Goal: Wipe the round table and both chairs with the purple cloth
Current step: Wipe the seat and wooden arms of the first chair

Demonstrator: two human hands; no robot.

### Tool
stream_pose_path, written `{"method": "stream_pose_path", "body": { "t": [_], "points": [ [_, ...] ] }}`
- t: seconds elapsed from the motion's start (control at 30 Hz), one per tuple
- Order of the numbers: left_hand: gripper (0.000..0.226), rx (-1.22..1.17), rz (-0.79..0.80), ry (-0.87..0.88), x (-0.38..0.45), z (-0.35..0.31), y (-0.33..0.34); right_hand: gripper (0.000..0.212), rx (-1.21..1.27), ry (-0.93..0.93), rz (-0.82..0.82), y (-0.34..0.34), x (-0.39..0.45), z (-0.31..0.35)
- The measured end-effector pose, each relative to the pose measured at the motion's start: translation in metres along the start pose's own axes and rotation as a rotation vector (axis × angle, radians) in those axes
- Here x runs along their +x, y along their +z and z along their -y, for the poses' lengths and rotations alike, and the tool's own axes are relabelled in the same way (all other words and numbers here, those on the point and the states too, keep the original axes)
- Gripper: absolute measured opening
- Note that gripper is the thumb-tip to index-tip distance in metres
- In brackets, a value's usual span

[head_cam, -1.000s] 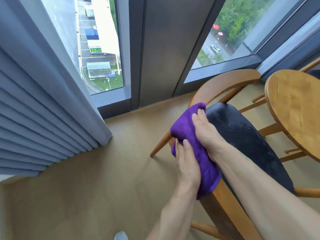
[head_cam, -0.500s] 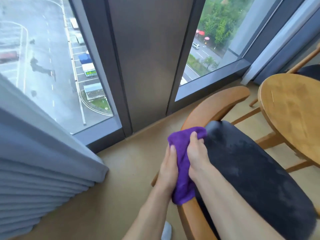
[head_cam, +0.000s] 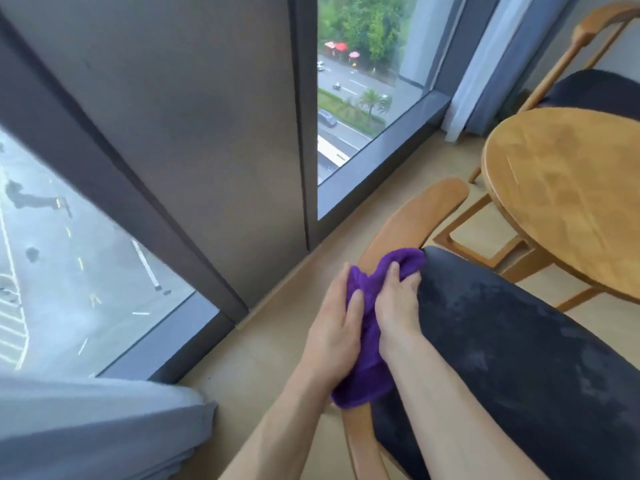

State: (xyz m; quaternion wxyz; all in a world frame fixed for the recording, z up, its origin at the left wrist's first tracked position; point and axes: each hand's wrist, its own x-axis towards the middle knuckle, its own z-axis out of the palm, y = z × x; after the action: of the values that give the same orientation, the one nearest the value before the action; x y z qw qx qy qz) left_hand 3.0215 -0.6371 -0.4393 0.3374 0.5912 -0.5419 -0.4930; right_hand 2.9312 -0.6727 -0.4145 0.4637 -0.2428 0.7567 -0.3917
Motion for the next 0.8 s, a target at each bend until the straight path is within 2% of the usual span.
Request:
{"method": "stream_pose_path", "body": {
  "t": [0.07,0.13,0.2,0.3,0.4,0.5,0.57,0.63,0.7,0.8],
  "points": [
    [0.048,0.122,0.047,0.120,0.010,-0.008,-0.002,0.059,0.065,0.053,-0.004,0.002,0.007,-0.013],
    [0.045,0.274,0.152,0.255,0.049,-0.019,-0.005,0.067,0.132,0.119,-0.020,0.005,0.000,-0.033],
    [0.046,0.267,0.267,0.306,0.088,-0.030,-0.004,0.076,0.170,0.160,-0.028,0.007,-0.006,-0.037],
    [0.050,0.048,0.317,0.149,0.102,-0.026,-0.005,0.060,0.103,0.120,-0.084,0.012,0.012,-0.005],
    [0.054,0.041,0.241,-0.005,0.066,-0.020,-0.009,0.058,-0.032,-0.051,-0.227,0.009,0.042,0.030],
    [0.053,0.138,0.216,0.130,0.068,-0.027,-0.007,0.056,0.023,-0.027,-0.208,0.008,0.060,0.021],
    [0.048,0.273,0.242,0.261,0.104,-0.039,0.004,0.052,0.095,0.075,-0.198,0.008,0.058,0.011],
    [0.049,0.361,0.309,0.305,0.144,-0.055,0.017,0.052,0.120,0.091,-0.198,0.008,0.054,0.009],
    [0.051,0.335,0.405,0.228,0.178,-0.061,0.024,0.054,0.093,0.052,-0.199,0.009,0.051,0.021],
    [0.039,0.086,0.438,0.028,0.185,-0.051,0.021,0.063,0.029,-0.067,-0.258,0.003,0.074,0.050]
  ]
}}
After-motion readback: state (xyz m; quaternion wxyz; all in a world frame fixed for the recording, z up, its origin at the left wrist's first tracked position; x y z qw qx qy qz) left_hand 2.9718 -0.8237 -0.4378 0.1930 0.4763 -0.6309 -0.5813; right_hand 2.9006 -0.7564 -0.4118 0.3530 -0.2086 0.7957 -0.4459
